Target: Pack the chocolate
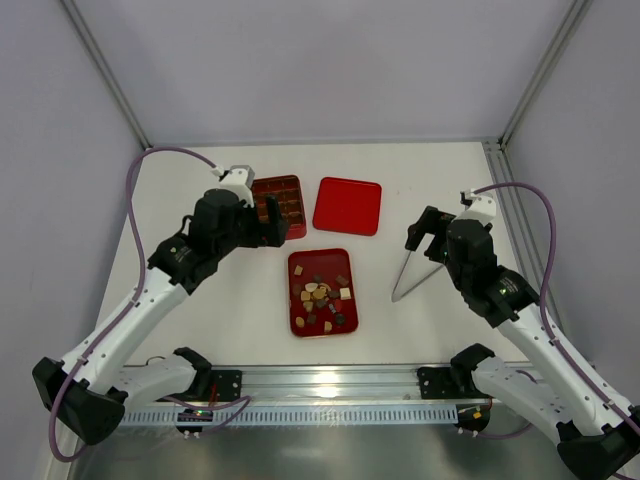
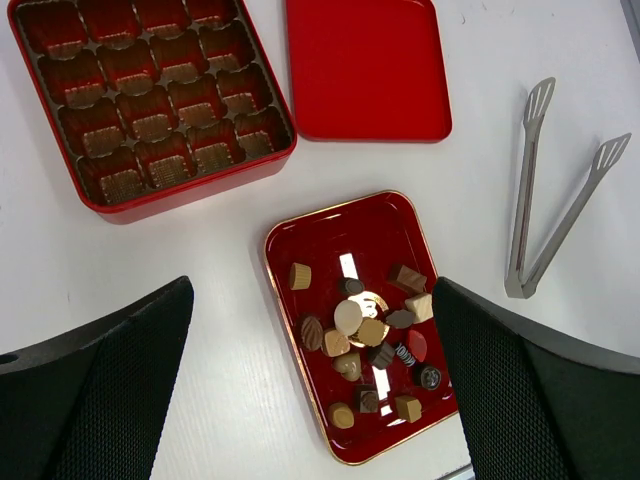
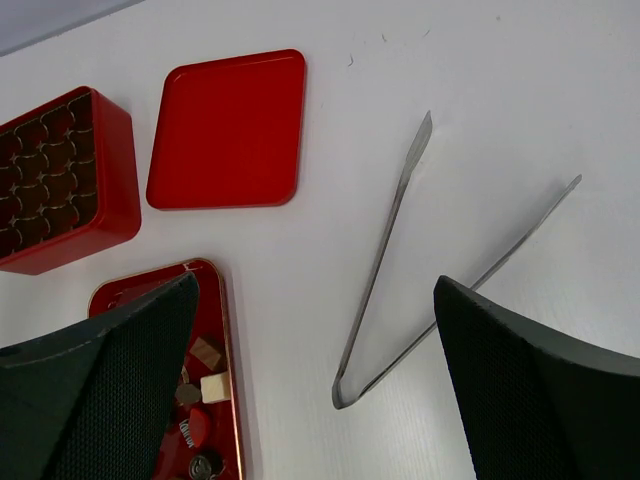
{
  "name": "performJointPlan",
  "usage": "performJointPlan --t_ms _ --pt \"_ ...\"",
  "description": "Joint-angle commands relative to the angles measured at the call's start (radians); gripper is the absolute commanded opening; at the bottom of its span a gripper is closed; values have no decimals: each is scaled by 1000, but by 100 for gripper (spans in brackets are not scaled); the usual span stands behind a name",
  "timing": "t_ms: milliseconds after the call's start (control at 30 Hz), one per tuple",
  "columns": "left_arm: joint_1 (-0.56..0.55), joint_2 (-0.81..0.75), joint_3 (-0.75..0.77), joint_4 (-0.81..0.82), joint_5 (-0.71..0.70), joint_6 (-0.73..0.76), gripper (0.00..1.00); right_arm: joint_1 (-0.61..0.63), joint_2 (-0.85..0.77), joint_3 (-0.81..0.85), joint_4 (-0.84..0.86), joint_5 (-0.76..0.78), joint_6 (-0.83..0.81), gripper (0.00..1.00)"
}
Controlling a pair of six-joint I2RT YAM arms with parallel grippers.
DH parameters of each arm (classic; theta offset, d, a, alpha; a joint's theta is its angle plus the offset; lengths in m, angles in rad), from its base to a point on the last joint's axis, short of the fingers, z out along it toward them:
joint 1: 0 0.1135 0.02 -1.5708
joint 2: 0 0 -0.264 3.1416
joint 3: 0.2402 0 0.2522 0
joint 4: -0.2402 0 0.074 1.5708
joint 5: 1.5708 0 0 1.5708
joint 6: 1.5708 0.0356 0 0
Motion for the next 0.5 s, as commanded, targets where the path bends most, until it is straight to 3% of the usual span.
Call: performJointPlan --t_ms 0,467 --pt "-3 -28 -5 25 -13 5 100 1 -18 -1 42 14 -12 100" --pt "-3 -32 -26 35 -10 2 100 -6 108 80 -46 1 -15 100"
